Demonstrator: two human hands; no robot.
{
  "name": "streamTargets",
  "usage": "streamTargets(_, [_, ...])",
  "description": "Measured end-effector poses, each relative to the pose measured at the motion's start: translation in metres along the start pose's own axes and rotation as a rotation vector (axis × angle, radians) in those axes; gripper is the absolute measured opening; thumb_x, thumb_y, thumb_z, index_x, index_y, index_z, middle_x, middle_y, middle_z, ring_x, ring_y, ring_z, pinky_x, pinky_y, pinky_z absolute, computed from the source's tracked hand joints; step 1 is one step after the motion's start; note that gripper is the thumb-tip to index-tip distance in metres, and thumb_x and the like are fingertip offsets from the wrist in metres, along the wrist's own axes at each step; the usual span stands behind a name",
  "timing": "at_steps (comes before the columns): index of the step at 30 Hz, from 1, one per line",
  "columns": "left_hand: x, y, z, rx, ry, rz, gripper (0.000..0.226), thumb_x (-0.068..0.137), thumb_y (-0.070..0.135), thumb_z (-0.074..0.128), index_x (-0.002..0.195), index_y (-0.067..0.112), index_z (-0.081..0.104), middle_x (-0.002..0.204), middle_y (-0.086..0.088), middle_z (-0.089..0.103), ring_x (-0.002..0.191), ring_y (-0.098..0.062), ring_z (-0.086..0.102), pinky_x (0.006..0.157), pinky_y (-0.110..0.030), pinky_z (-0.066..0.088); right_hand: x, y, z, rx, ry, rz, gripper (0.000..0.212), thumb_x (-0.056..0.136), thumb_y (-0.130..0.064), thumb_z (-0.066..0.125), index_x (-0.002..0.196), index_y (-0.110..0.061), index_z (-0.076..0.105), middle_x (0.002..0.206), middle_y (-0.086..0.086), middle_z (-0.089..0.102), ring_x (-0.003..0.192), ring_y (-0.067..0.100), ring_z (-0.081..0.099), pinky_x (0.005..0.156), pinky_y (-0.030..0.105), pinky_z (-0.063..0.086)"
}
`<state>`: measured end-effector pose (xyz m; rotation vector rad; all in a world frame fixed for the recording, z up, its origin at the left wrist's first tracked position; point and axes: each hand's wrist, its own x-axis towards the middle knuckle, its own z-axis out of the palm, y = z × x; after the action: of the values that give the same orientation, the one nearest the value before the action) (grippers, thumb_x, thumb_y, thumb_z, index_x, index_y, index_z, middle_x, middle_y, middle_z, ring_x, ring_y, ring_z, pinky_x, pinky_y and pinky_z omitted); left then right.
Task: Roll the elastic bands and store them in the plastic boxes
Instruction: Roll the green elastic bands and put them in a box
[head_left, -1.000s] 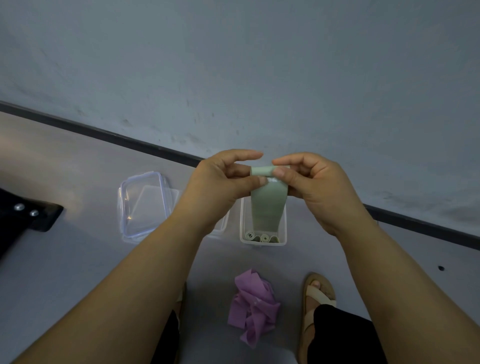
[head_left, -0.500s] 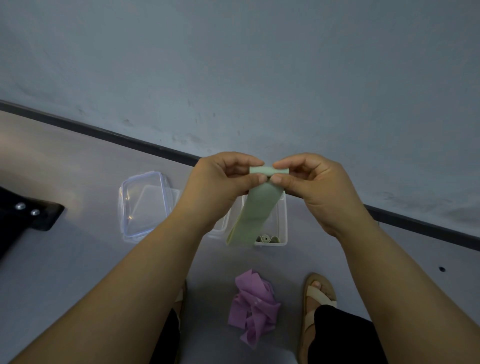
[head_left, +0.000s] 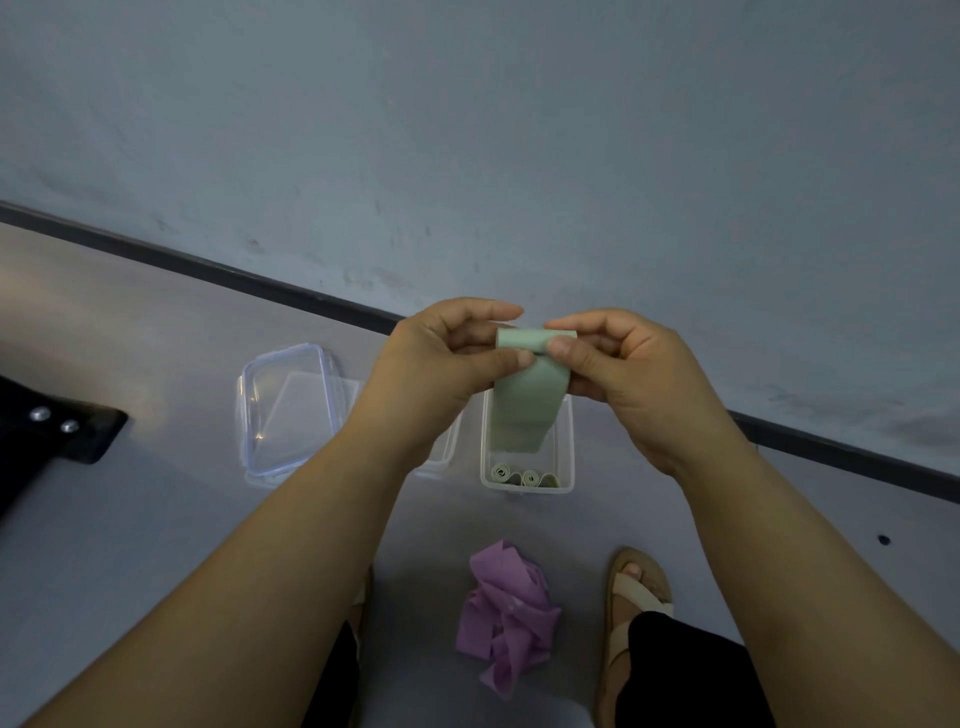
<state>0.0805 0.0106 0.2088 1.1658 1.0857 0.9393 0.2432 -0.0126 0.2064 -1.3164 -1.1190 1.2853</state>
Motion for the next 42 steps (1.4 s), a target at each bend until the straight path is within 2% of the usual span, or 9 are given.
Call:
streamTargets(4, [0.001, -0.001, 0.001, -0.031, -0.036, -0.093, 0.021, 0.077, 0.007, 0.071, 0.096, 0.014, 0.065, 0.088, -0.005, 0.073, 0.084, -0.017, 0.070, 0.081, -0.032, 0.058, 0.000, 0.001, 0.000, 0.045, 0.013, -0.031, 0.021, 0.061, -0.021, 0.070, 0.081, -0.022, 0.068, 0.075, -0.004, 0.072, 0.076, 0.011, 0.070, 0.070, 0.026, 0.058])
streamTargets(12, [0.005, -0.001, -0.006, -0.150, -0.127, -0.180, 0.028, 0.059, 0.019, 0.070, 0.087, 0.013, 0.067, 0.080, 0.002, 0.073, 0.077, -0.011, 0.069, 0.075, -0.024, 0.056, -0.003, -0.001, 0.000, -0.026, -0.030, -0.103, 0.023, 0.063, -0.011, 0.074, 0.081, -0.021, 0.065, 0.072, -0.009, 0.070, 0.073, 0.007, 0.066, 0.070, 0.022, 0.056])
streamTargets(15, [0.007, 0.001, -0.016, -0.075, -0.222, -0.233, 0.028, 0.059, 0.018, 0.070, 0.087, 0.012, 0.069, 0.084, -0.002, 0.072, 0.078, -0.012, 0.068, 0.081, -0.030, 0.054, -0.005, -0.003, -0.008, -0.236, -0.179, -0.068, 0.034, 0.069, -0.005, 0.076, 0.093, -0.027, 0.064, 0.077, -0.015, 0.063, 0.067, 0.008, 0.056, 0.069, 0.023, 0.053])
streamTargets(18, [0.010, 0.002, -0.027, 0.062, -0.391, -0.317, 0.026, 0.059, 0.013, 0.078, 0.085, 0.013, 0.073, 0.087, -0.006, 0.072, 0.081, -0.016, 0.066, 0.084, -0.034, 0.051, -0.008, -0.006, -0.010, -0.380, -0.422, 0.008, 0.059, 0.068, -0.011, 0.079, 0.112, -0.042, 0.056, 0.091, -0.018, 0.055, 0.067, 0.010, 0.050, 0.072, 0.028, 0.052])
streamTargets(21, [0.012, 0.000, -0.030, 0.122, -0.512, -0.369, 0.018, 0.064, 0.014, 0.070, 0.080, 0.018, 0.075, 0.084, -0.002, 0.071, 0.080, -0.014, 0.065, 0.081, -0.030, 0.051, -0.010, -0.009, -0.004, -0.477, -0.534, -0.004, 0.068, 0.069, -0.016, 0.080, 0.115, -0.053, 0.049, 0.103, -0.015, 0.052, 0.078, 0.019, 0.053, 0.075, 0.029, 0.054])
streamTargets(23, [0.012, -0.001, -0.029, 0.136, -0.566, -0.398, 0.018, 0.062, 0.015, 0.071, 0.077, 0.023, 0.076, 0.081, 0.002, 0.071, 0.079, -0.011, 0.065, 0.081, -0.028, 0.050, -0.011, -0.011, -0.002, -0.558, -0.578, -0.023, 0.068, 0.068, -0.023, 0.081, 0.115, -0.056, 0.046, 0.104, -0.015, 0.049, 0.079, 0.015, 0.051, 0.075, 0.025, 0.052])
streamTargets(28, [0.013, -0.002, -0.028, 0.152, -0.668, -0.443, 0.013, 0.064, 0.013, 0.069, 0.073, 0.021, 0.076, 0.075, 0.002, 0.071, 0.071, -0.010, 0.066, 0.072, -0.023, 0.053, -0.014, -0.013, 0.000, -0.628, -0.555, -0.100, 0.061, 0.059, -0.030, 0.085, 0.109, -0.046, 0.054, 0.094, -0.017, 0.047, 0.070, 0.005, 0.043, 0.064, 0.018, 0.046])
streamTargets(34, [0.011, -0.003, -0.028, 0.062, -0.699, -0.473, 0.014, 0.069, 0.009, 0.063, 0.073, 0.014, 0.076, 0.075, -0.002, 0.072, 0.068, -0.012, 0.068, 0.064, -0.022, 0.055, -0.015, -0.015, 0.000, -0.660, -0.513, -0.163, 0.055, 0.054, -0.029, 0.088, 0.101, -0.036, 0.061, 0.096, -0.013, 0.049, 0.073, 0.004, 0.044, 0.064, 0.017, 0.044])
streamTargets(42, [0.014, -0.006, -0.027, 0.061, -0.583, -0.391, 0.012, 0.067, 0.013, 0.066, 0.074, 0.016, 0.076, 0.077, 0.000, 0.072, 0.072, -0.011, 0.067, 0.069, -0.020, 0.055, -0.012, -0.011, -0.002, -0.652, -0.494, -0.105, 0.064, 0.059, -0.036, 0.082, 0.113, -0.050, 0.050, 0.106, -0.016, 0.050, 0.084, 0.005, 0.051, 0.074, 0.018, 0.049])
